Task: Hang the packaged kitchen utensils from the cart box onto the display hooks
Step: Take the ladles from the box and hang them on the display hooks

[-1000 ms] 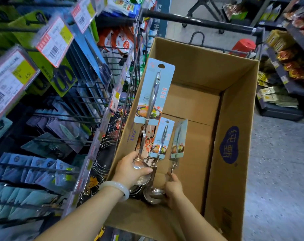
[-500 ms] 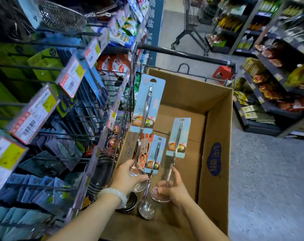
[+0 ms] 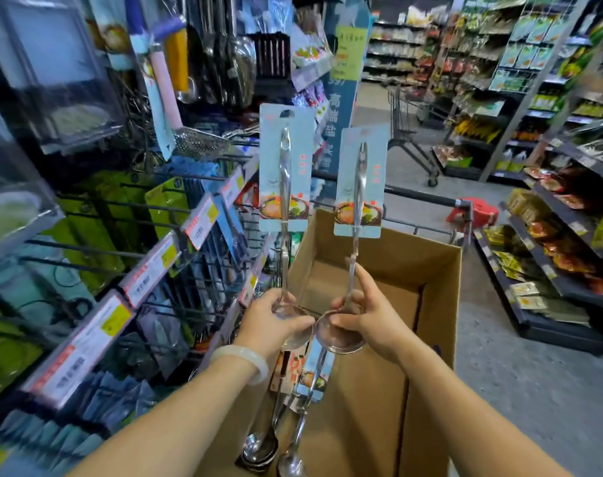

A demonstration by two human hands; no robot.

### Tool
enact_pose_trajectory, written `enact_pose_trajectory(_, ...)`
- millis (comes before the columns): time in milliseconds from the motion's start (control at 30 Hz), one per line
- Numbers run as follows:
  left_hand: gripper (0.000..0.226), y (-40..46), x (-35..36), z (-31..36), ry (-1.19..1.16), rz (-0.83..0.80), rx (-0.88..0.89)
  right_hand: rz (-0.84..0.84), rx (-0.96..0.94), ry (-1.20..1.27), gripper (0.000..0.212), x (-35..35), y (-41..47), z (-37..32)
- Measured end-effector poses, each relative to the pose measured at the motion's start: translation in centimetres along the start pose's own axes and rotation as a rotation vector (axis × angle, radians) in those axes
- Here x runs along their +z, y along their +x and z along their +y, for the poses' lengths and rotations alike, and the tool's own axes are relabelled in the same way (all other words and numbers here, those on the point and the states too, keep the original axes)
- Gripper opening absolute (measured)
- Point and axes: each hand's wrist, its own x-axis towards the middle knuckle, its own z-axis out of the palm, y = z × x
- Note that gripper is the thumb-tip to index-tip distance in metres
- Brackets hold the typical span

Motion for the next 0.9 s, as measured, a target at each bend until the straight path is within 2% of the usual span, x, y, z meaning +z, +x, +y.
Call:
enact_pose_trajectory(133, 0.034, -3.3, -0.7, 2.6, 0.031, 0.115, 0.016, -0.130, -0.099, -0.021, 0.089, 0.0, -1.7, -2.4)
enact_pose_trajectory(267, 0.034, -8.9, -1.2, 4.6, 0.084, 0.248, 0.033, -0.330, -0.173, -0.023, 0.092, 0.8, -4.2, -3.3)
enact_pose_trajectory(400, 0.035, -15.4, -2.0, 6.2, 0.096, 0.378, 0.008, -0.522, -0.264, -0.016, 0.086, 3.4, -7.6, -5.3)
enact_pose_trajectory(567, 0.034, -25.5, -4.7, 7.8, 0.062, 0.612, 0.020, -0.740, -0.341, -0.051, 0.088, 9.4, -13.7, -8.6)
enact_pose_trajectory(700, 0.042, -34.8, -7.9, 8.5, -0.016, 0.781, -0.019, -0.908, -0.402, -0.029, 0.085, 15.6, -20.3, -11.2)
enact_pose_trajectory(900, 0.036, -52.5, -12.2, 9.0, 0.043, 1.067, -0.017, -1.181, -0.566, -0.040, 0.083, 25.9, -33.3, -13.7)
